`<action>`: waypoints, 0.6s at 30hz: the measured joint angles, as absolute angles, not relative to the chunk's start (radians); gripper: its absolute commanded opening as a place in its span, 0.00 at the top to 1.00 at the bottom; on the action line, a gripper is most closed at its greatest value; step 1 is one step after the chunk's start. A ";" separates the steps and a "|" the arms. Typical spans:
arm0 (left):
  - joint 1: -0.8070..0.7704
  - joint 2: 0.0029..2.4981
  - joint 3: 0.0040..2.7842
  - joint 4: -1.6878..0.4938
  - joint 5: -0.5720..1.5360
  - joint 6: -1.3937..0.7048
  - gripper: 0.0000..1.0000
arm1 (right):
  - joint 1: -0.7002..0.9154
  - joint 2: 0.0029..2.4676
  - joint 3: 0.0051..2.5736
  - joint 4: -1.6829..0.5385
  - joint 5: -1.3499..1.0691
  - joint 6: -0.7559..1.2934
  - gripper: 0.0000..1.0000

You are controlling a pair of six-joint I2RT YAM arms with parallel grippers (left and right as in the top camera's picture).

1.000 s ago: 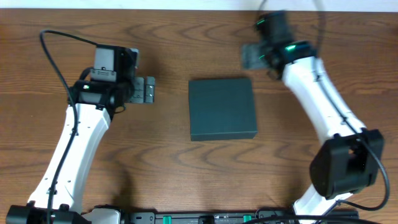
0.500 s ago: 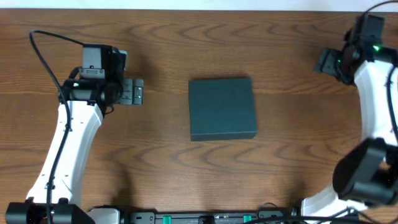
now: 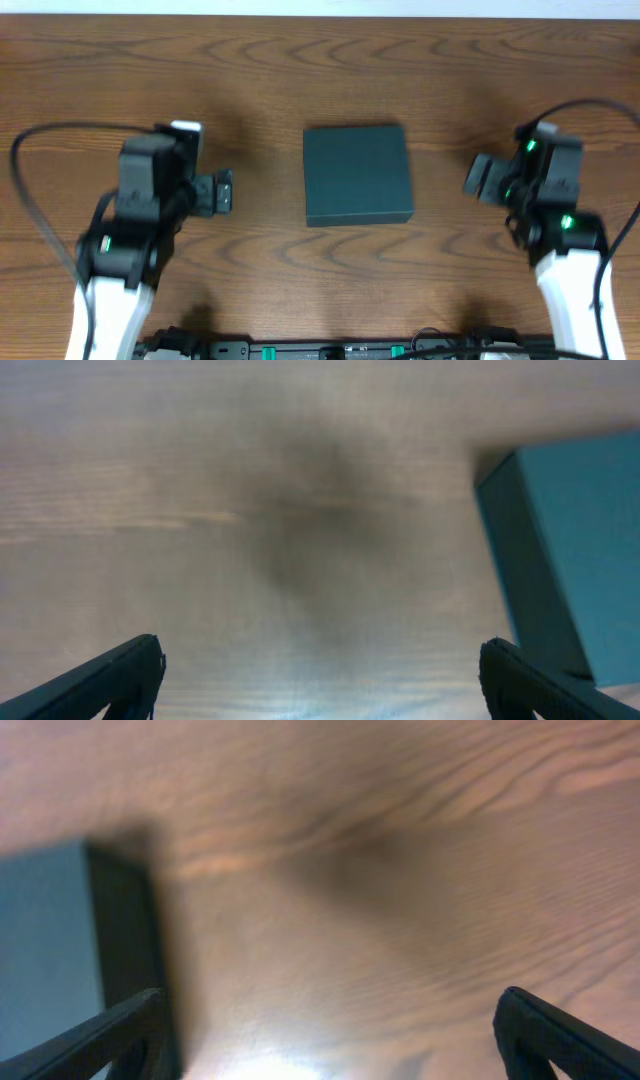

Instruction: Pack container

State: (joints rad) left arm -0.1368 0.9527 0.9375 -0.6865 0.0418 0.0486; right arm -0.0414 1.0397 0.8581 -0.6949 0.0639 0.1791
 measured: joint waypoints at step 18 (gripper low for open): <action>-0.137 0.626 0.810 -0.630 -0.038 0.041 0.01 | 0.140 0.745 0.654 -0.749 0.133 0.150 0.01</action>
